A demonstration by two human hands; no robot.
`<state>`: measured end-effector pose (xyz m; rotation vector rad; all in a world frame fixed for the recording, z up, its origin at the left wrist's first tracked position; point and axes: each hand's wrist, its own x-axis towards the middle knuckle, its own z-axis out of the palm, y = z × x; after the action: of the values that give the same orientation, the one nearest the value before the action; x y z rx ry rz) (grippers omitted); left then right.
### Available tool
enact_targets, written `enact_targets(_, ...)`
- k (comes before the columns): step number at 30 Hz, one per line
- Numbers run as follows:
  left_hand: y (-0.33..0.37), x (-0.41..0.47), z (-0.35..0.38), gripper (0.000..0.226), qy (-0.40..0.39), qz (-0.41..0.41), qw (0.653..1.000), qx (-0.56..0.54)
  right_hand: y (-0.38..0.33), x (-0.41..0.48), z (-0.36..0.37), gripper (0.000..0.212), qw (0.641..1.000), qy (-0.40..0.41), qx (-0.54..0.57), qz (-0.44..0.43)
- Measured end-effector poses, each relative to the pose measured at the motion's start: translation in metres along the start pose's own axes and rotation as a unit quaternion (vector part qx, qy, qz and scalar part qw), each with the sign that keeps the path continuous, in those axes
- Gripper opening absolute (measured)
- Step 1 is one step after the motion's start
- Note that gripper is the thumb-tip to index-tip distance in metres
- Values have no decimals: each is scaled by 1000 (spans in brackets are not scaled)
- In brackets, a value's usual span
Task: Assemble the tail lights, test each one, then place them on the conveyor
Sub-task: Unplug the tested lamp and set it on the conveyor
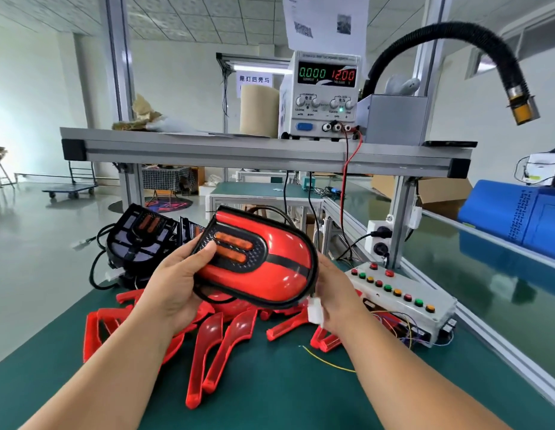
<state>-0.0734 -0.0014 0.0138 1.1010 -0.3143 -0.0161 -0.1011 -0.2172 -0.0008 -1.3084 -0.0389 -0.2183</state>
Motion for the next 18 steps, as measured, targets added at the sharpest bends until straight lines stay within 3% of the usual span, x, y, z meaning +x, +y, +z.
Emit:
enact_targets(3,-7,-1,8,27,46,-2,997,-55,-1,-1,10,23,989,-15,148,4)
enact_targets(6,-15,-4,16,15,86,-3,993,-81,1,-4,12,24,987,7,164,3)
enact_targets(10,-26,-11,32,24,144,-12,983,-110,3,-9,11,21,975,92,202,-33)
enact_targets(13,-38,-22,54,20,188,-19,972,-138,9,-9,13,20,963,188,194,-15)
enact_targets(16,-53,-35,73,14,220,-25,963,-153,5,-6,4,29,945,216,243,46)
enact_targets(18,-58,-42,79,14,217,-34,962,-160,-3,-9,-4,17,936,225,266,56)
